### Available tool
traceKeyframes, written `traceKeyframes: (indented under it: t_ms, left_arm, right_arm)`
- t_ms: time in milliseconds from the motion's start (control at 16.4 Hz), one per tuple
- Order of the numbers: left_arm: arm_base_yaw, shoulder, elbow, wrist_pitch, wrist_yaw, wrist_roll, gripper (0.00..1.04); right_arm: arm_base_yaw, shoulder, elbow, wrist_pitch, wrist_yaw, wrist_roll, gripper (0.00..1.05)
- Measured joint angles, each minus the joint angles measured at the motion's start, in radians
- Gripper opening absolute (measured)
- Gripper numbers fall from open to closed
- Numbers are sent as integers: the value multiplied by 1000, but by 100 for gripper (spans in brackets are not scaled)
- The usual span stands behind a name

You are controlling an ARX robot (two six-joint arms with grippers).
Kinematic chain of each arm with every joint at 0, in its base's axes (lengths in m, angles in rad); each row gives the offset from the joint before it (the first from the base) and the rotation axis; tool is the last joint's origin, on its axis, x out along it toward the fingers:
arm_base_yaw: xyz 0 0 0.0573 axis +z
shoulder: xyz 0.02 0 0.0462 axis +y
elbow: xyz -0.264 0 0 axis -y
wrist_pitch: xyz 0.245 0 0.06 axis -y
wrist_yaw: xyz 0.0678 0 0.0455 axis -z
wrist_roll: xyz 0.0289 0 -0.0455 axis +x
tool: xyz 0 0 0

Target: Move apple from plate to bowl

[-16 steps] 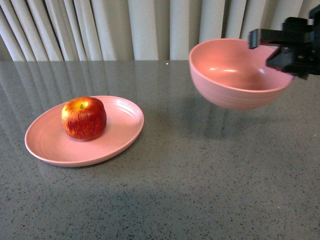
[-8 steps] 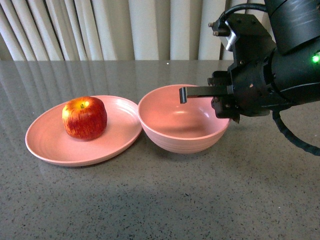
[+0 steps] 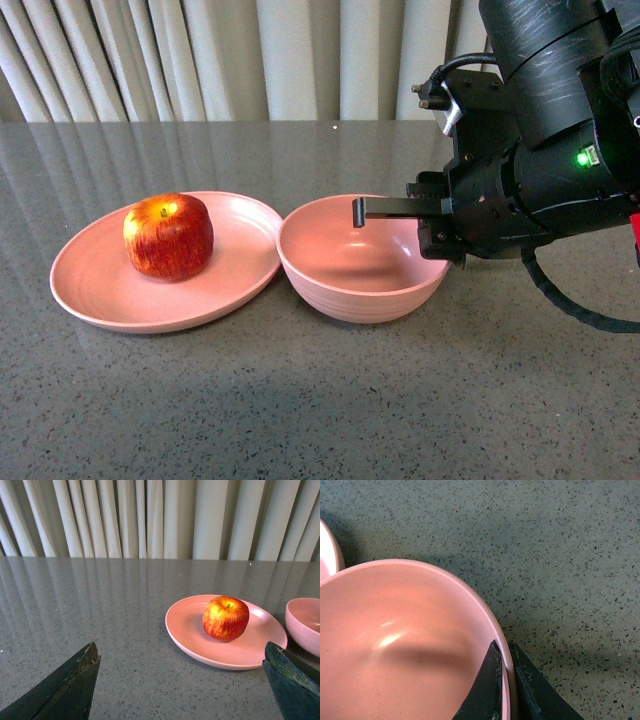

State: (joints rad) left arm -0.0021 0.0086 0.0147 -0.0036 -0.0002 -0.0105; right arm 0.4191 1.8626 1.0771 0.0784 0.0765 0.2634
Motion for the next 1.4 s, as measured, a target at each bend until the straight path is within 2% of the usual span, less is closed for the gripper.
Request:
traceKeyframes:
  t_ms: [365,547,791,851,1034,1095,1155,1216,1277,1399]
  left_arm:
    - [0,0,0,0,0,0,98]
    - [0,0,0,0,0,0,98]
    - [0,0,0,0,0,0,98]
    - [0,0,0,0,0,0,98]
    - [0,0,0,0,0,0,98]
    - [0,0,0,0,0,0,98]
    - [0,0,0,0,0,0,98]
    - [0,0,0,0,0,0,98]
    - [0,0,0,0,0,0,98]
    - [0,0,0,0,0,0,98]
  right_arm:
    - [-1,-95,-17,9,-19,16,65]
    - [-4,-130,-26,16,-30,22,72]
    - [-31,-297,-111,69,-77,44,100]
    - [-47,-386,-176,98,-93,59,97]
    - [-54,-641,-369,179,-54,68,98]
    - [-47,-906,-534,188,20,50,98]
    - [23,-1217,-729,171,195,6,93]
    - [21,-1295,-786,192,286,-79,82]
    - [-34,-1389,-855,165,294,-161,69]
    - [-135,-1504,-943,121,217,-220,47]
